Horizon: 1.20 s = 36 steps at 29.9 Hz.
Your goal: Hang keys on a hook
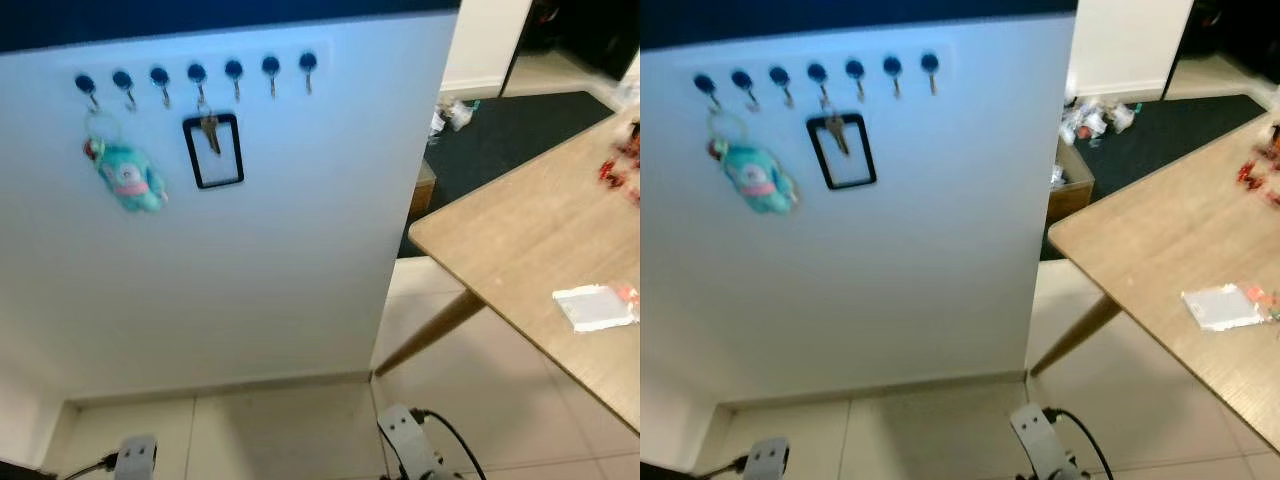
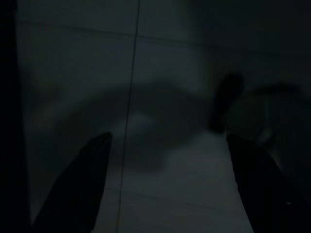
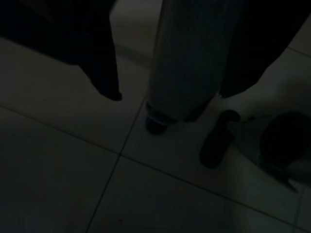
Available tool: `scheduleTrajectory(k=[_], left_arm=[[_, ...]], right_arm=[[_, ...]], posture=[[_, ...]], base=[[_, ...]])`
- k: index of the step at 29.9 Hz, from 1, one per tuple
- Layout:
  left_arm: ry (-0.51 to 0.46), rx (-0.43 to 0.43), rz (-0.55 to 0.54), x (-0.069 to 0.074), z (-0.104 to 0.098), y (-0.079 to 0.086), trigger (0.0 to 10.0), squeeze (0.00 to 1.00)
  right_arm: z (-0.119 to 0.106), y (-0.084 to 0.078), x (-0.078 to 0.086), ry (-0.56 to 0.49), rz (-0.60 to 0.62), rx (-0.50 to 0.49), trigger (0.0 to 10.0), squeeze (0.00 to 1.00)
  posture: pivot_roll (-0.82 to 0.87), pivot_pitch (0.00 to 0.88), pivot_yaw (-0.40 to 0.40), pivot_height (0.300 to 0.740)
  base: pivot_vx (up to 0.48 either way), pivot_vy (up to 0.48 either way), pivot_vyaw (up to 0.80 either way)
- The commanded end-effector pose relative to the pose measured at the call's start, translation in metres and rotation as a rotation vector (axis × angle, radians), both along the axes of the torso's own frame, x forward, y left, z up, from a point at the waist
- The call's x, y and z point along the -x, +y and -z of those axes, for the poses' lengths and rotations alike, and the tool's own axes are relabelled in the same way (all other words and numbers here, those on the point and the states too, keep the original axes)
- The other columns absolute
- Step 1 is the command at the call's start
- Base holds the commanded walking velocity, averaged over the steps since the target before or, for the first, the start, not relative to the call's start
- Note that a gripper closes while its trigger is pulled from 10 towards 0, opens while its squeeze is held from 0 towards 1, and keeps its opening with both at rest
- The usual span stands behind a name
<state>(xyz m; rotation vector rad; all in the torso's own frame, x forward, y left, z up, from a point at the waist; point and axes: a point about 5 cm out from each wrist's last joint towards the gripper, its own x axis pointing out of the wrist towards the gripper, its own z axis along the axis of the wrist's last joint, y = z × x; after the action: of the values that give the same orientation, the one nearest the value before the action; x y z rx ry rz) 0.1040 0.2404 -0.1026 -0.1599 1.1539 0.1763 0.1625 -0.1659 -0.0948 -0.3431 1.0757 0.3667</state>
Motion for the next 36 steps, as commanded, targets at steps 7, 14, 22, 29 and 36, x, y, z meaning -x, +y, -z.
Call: scheduleTrajectory(k=[7, 14, 22, 29, 36], left_arm=[[-0.015, -0.008, 0.011, -0.005, -0.0019, 0.0018, 10.0, 0.0], [-0.032, -0.005, 0.002, -0.008, -0.0034, 0.0038, 10.0, 0.0], [-0.036, -0.004, 0.006, -0.0099, -0.0039, 0.0034, 10.0, 0.0], [-0.038, 0.004, 0.014, -0.0107, -0.0034, 0.0006, 10.0, 0.0], [-0.034, 0.009, 0.019, -0.0091, -0.0022, -0.0024, 10.0, 0.0]], right_arm=[[0.0186, -0.0064, 0.0532, 0.212, -0.007, 0.034, 10.0, 0.0], [0.0186, -0.0067, 0.0531, 0.211, -0.005, 0.035, 10.0, 0.0], [0.0186, -0.0072, 0.0531, 0.212, -0.012, 0.045, 10.0, 0.0], [0.0187, -0.0078, 0.0533, 0.215, -0.014, 0.054, 10.0, 0.0], [0.0188, -0.0082, 0.0535, 0.216, -0.012, 0.061, 10.0, 0.0]], posture=[[-0.09, 0.082, 0.104, 0.74], [-0.09, 0.076, 0.103, 0.74], [-0.09, 0.076, 0.103, 0.74], [-0.09, 0.076, 0.103, 0.74], [-0.09, 0.076, 0.103, 0.74]], base=[[-0.48, 0.0, 0.0], [-0.181, 0.0, 0.0], [0.0, 0.0, -0.18], [0.0, 0.0, -0.8], [0.0, 0.0, -0.8]])
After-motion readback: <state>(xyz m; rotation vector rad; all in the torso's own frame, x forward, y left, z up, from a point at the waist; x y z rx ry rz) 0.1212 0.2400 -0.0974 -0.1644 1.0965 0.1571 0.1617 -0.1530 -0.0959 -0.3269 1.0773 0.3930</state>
